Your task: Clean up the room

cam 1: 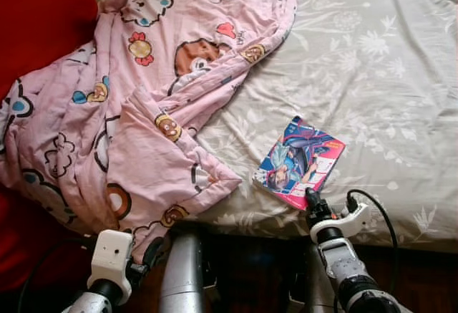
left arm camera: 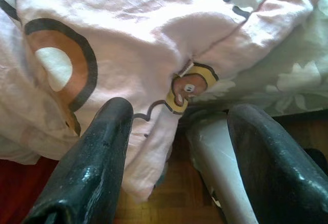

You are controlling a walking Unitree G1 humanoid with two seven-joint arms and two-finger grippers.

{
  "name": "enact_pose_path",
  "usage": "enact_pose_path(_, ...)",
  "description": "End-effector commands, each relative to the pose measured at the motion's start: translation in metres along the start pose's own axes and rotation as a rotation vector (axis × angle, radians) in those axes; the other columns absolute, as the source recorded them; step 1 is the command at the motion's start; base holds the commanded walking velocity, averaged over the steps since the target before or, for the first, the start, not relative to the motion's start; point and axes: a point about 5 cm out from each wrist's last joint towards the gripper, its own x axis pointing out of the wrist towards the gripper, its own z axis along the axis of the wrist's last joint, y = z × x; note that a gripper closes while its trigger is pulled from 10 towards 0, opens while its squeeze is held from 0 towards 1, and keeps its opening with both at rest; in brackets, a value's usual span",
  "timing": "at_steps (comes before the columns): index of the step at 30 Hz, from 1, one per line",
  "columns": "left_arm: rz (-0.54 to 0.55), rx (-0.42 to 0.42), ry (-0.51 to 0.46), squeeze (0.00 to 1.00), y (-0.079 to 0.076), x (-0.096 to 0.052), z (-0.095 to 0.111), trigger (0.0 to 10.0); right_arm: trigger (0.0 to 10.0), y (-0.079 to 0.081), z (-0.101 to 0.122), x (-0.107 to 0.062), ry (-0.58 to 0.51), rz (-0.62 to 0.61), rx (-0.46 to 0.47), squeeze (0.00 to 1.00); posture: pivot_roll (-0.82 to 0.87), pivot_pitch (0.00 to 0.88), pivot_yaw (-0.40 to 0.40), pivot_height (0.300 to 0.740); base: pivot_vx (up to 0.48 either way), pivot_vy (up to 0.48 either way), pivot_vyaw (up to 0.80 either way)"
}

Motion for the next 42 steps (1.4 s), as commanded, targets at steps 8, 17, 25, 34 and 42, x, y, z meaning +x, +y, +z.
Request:
enact_pose_path(8,0.025,0.009,0.03,0.0,0.004,0.016,-0.011,10.0,0.0,-0.012,0.005,-0.016,-0.152,-0.07,-0.159,0.0,0.13,0.277,0.1,0.61,0.0,0.0,0.0)
enact_pose_path(17,0.025,-0.003,-0.007,0.0,0.001,0.043,-0.01,10.0,0.0,-0.006,0.018,-0.028,-0.262,-0.046,-0.334,0.0,0.08,0.2,0.082,0.61,0.0,0.0,0.0)
enact_pose_path(25,0.059,-0.091,-0.052,0.0,-0.007,0.071,-0.005,10.0,10.0,0.034,0.027,-0.022,-0.209,0.135,-0.732,0.0,0.0,0.113,0.046,0.61,0.0,0.0,0.0)
enact_pose_path(34,0.087,-0.135,-0.056,0.0,-0.009,0.084,-0.01,10.0,10.0,0.039,0.035,-0.023,-0.185,0.132,-0.948,0.0,-0.03,0.059,0.013,0.61,0.0,0.0,0.0)
enact_pose_path(42,0.153,-0.177,0.006,0.0,-0.002,0.087,-0.031,10.0,10.0,0.042,0.036,-0.027,-0.174,0.134,-1.005,0.0,-0.05,0.012,-0.011,0.655,0.0,0.0,0.0)
